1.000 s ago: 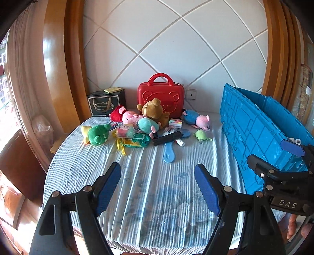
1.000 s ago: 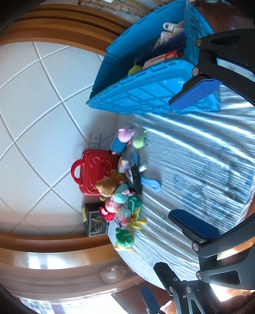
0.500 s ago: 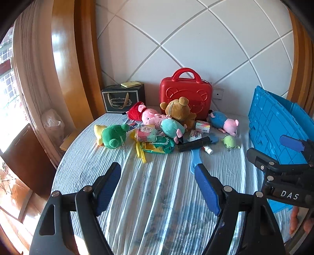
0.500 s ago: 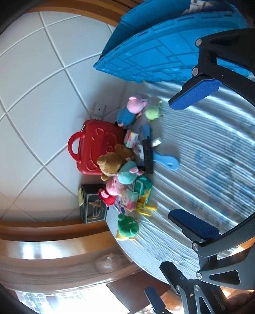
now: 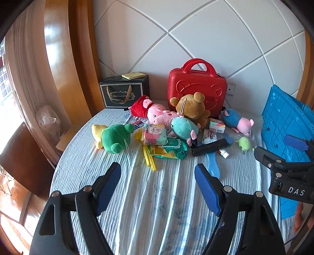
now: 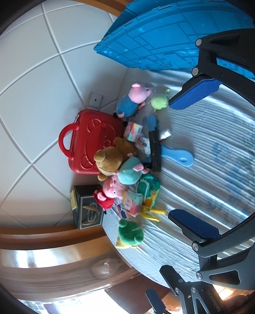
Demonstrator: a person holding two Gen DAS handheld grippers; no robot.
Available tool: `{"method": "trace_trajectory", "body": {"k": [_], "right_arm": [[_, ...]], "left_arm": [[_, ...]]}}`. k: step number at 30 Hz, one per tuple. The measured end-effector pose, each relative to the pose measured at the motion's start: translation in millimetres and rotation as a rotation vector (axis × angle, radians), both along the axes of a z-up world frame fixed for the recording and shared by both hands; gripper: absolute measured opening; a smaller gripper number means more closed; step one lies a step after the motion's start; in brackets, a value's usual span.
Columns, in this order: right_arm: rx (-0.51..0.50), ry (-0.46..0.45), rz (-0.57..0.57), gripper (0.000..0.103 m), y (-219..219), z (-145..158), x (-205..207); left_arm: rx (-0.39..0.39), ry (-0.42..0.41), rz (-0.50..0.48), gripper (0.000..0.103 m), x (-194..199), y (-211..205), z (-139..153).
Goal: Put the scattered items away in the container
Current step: 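Move both tools back toward the remaining toys and comb on the table, then grasp the green frog plush with the right tool while the left tool grasps the yellow duck plush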
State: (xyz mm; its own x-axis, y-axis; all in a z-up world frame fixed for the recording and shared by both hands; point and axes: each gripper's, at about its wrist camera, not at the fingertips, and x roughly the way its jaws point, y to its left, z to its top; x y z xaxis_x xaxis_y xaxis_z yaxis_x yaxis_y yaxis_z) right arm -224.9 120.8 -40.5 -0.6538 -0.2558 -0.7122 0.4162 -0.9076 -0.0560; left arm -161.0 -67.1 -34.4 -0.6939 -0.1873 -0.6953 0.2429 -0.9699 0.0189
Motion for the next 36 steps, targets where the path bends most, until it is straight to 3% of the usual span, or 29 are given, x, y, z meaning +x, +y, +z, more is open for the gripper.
{"method": "trace_trajectory", "body": {"k": [8, 15, 20, 28, 30, 33, 36], "right_arm": [[0.0, -0.034, -0.094, 0.103, -68.9, -8.5, -16.6], [0.011, -0.11, -0.138, 0.103, -129.9, -39.2, -35.0], [0.025, -0.172, -0.099, 0.103, -175.4, -67.8, -58.7], [0.022, -0.218, 0.009, 0.103, -249.5, -104.4, -107.1], [0.014, -0.23, 0.052, 0.097, -268.1, -113.5, -112.0], [-0.001, -0.279, 0.114, 0.079, -295.3, -132.8, -115.4], [0.0, -0.341, 0.175, 0.076, -320.9, -155.5, -113.1]], "left_arm": [[0.006, -0.022, -0.048, 0.077, -28.7, -97.1, -9.0], [-0.029, -0.076, 0.001, 0.077, -54.2, -190.7, -36.7], [-0.012, -0.134, 0.059, 0.077, -76.4, -238.2, -65.6], [0.012, -0.234, 0.091, 0.077, -123.2, -281.3, -122.8], [0.008, -0.252, 0.107, 0.077, -132.5, -295.0, -136.3], [0.006, -0.276, 0.132, 0.077, -142.1, -315.1, -153.3], [0.027, -0.288, 0.13, 0.077, -147.0, -329.7, -168.0]]}}
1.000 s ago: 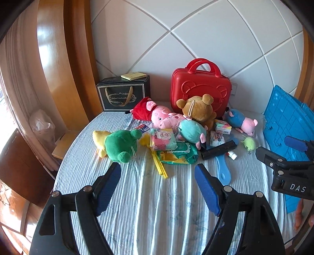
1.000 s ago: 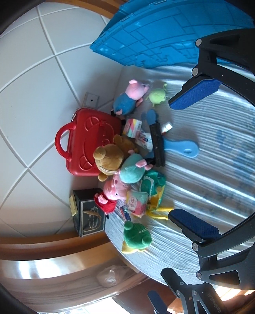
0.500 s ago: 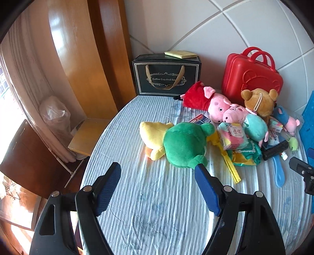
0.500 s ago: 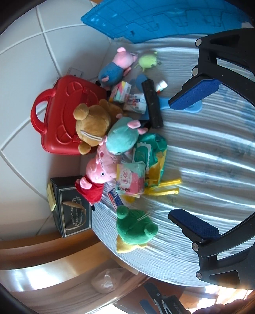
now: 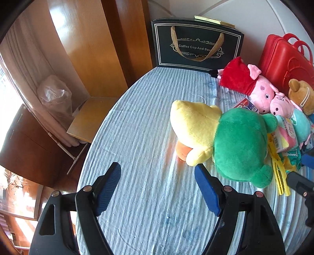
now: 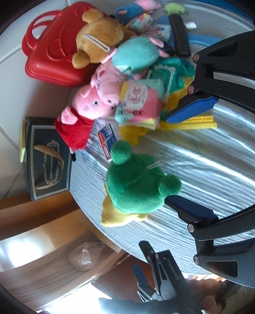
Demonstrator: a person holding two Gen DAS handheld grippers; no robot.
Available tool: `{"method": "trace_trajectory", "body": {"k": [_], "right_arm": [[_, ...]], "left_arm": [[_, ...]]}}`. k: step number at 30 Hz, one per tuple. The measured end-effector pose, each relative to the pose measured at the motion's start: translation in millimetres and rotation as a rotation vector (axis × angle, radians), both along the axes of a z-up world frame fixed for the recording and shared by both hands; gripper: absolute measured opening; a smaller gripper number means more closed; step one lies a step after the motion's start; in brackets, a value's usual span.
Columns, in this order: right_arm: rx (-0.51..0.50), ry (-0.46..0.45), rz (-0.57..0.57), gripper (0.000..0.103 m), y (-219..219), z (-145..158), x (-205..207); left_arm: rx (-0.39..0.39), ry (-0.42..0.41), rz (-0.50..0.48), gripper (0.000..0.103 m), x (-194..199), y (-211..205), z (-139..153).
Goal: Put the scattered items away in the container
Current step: 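Grasp the green frog plush with the right tool while the left tool grasps the yellow duck plush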
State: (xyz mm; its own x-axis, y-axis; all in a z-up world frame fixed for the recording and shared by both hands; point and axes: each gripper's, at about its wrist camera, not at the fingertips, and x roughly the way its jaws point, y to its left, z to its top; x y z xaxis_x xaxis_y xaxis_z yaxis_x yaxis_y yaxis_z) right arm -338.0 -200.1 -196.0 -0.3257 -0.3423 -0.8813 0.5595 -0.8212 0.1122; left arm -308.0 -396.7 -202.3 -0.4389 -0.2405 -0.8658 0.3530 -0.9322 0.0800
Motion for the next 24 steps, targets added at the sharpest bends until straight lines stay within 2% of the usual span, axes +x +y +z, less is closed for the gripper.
{"method": "trace_trajectory", "body": {"k": [2, 5, 7, 8, 13, 16, 20, 22, 24], "right_arm": [[0.012, -0.021, 0.027, 0.075, -14.0, -14.2, 2.8], [0.036, -0.052, 0.046, 0.061, -29.0, -34.7, 0.1], [0.056, -0.071, 0.058, 0.034, -36.0, -46.9, -4.0], [0.062, -0.079, 0.052, 0.031, -36.3, -50.8, -6.6], [0.109, -0.051, -0.014, 0.03, -13.5, -55.3, -25.3], [0.113, -0.058, -0.035, 0.03, -2.3, -57.7, -36.6], [0.121, -0.054, -0.002, 0.032, -3.1, -61.7, -37.1], [0.11, -0.045, 0.007, 0.038, -2.4, -62.7, -38.8], [0.103, -0.038, 0.019, 0.038, -3.5, -63.9, -40.9]], "left_arm": [[0.016, -0.01, -0.02, 0.077, -3.6, -2.8, -10.1], [0.04, -0.03, -0.074, 0.077, -11.0, 4.4, -26.9], [0.046, -0.038, -0.116, 0.077, -14.6, 11.8, -36.3], [0.046, -0.041, -0.131, 0.077, -16.4, 16.0, -39.6], [0.118, -0.017, -0.223, 0.077, -26.5, 41.3, -47.2], [0.112, -0.039, -0.267, 0.077, -34.2, 58.6, -54.9], [0.099, -0.064, -0.256, 0.077, -41.0, 66.9, -67.2], [0.117, -0.047, -0.253, 0.076, -40.7, 65.1, -68.1], [0.111, -0.028, -0.255, 0.068, -39.8, 64.9, -67.1]]}}
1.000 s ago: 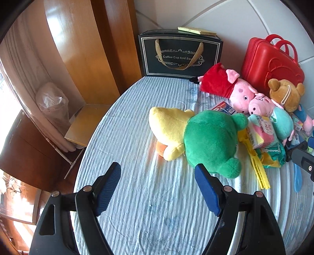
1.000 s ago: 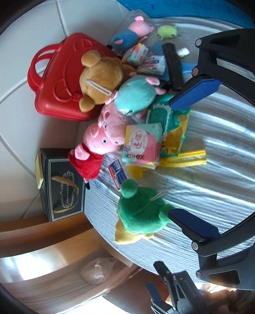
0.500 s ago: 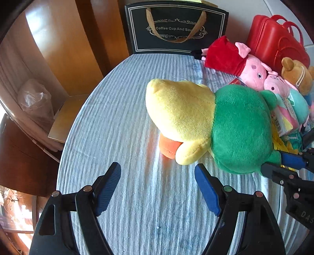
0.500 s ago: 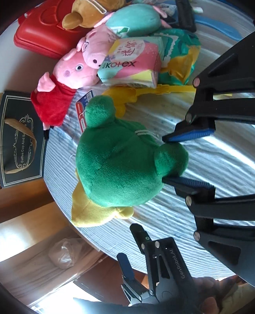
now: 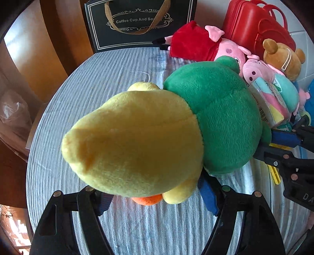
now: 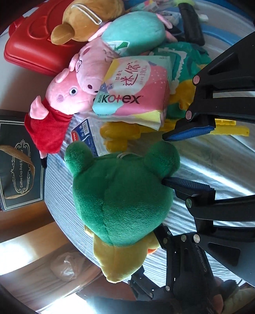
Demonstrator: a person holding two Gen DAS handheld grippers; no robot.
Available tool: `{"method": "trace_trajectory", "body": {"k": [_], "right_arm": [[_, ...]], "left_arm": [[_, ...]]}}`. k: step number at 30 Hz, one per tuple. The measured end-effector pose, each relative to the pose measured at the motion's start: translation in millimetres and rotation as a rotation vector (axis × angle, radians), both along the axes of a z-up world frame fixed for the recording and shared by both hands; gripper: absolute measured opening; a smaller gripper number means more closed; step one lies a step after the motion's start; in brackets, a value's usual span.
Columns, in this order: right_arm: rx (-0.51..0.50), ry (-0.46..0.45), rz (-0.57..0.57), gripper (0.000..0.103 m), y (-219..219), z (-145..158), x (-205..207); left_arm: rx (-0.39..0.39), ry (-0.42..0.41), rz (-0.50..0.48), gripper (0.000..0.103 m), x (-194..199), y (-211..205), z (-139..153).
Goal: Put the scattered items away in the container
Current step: 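Grasp the green frog plush with the right tool while the left tool grasps the yellow duck plush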
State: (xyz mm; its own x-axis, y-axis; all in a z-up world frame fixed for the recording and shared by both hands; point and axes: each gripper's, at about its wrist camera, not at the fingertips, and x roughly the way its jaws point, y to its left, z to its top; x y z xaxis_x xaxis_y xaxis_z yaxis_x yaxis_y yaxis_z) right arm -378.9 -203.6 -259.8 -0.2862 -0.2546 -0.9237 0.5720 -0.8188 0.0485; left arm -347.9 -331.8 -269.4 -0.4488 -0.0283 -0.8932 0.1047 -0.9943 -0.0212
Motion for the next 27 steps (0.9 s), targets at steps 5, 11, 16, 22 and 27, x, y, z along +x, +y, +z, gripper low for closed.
{"method": "trace_trajectory", "body": {"k": [5, 11, 16, 22, 27], "right_arm": [[-0.058, -0.022, 0.033, 0.038, -1.9, -5.6, -10.2], [-0.119, -0.015, 0.057, 0.057, 1.4, -4.5, -18.1], [-0.16, 0.022, 0.13, 0.06, -5.4, 1.8, -16.8], [-0.18, 0.076, 0.206, 0.063, -12.0, 8.7, -15.6], [-0.205, 0.061, 0.27, 0.044, -23.7, 9.0, -14.2]], "left_arm": [[0.0, 0.007, 0.028, 0.065, -2.5, -6.8, -1.8], [-0.012, 0.001, 0.048, 0.064, -4.9, -16.0, -5.4], [-0.036, 0.001, 0.054, 0.063, -8.4, -21.4, -9.5], [-0.036, 0.012, 0.058, 0.062, -10.9, -25.9, -10.4], [-0.043, 0.019, 0.08, 0.049, -8.8, -28.6, -10.6]]}}
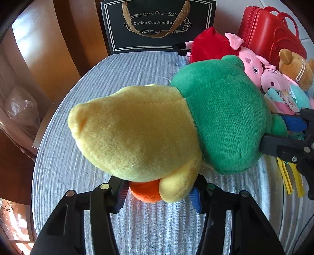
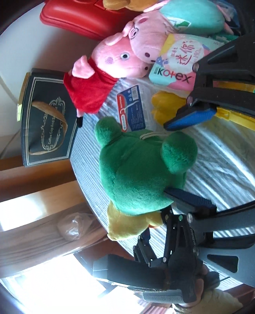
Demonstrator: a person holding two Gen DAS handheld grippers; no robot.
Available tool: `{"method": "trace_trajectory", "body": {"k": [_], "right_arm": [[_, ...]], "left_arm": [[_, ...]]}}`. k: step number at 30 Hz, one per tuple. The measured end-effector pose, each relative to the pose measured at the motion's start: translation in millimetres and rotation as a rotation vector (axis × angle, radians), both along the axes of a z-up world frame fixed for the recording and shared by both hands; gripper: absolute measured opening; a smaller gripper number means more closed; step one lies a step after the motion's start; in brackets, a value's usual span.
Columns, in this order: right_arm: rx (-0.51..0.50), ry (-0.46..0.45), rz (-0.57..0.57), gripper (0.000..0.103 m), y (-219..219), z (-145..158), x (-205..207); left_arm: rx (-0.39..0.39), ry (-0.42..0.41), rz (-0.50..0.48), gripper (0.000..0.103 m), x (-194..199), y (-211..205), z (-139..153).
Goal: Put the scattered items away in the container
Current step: 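Grasp the green frog plush with the right tool while the left tool grasps the yellow duck plush, then carry the duck plush with the left tool while the right tool carries the frog plush to the crate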
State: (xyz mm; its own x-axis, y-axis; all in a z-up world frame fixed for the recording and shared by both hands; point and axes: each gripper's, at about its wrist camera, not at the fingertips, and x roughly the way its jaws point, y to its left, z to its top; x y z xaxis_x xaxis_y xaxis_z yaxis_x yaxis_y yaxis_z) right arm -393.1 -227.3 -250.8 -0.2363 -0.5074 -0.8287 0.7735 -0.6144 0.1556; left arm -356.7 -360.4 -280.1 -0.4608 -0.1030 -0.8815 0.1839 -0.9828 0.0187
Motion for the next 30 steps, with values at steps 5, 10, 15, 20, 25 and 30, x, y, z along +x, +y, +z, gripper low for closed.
{"method": "trace_trajectory", "body": {"k": [5, 10, 15, 20, 25, 30], "right_arm": [[0.059, -0.052, 0.012, 0.036, -0.6, -14.4, 13.6], [0.099, -0.071, -0.053, 0.025, 13.0, -21.0, 28.2], [0.072, -0.018, -0.06, 0.024, 22.7, 9.2, 44.3], [0.05, 0.055, -0.042, 0.023, 32.4, 46.7, 71.2], [0.008, 0.147, -0.051, 0.023, 51.0, 93.7, 105.0], [-0.033, 0.232, -0.073, 0.023, 83.5, 140.7, 140.3]], "left_arm": [[-0.029, 0.002, 0.016, 0.044, 5.1, 8.0, -1.0], [-0.07, 0.038, 0.002, 0.042, 16.9, 26.4, 11.8], [-0.059, 0.084, 0.019, 0.042, 38.5, 30.5, 38.4], [-0.067, 0.156, 0.028, 0.042, 62.1, 38.5, 74.4], [-0.086, 0.253, 0.024, 0.042, 96.9, 58.5, 124.0], [-0.103, 0.333, 0.013, 0.042, 127.7, 96.3, 171.4]]}}
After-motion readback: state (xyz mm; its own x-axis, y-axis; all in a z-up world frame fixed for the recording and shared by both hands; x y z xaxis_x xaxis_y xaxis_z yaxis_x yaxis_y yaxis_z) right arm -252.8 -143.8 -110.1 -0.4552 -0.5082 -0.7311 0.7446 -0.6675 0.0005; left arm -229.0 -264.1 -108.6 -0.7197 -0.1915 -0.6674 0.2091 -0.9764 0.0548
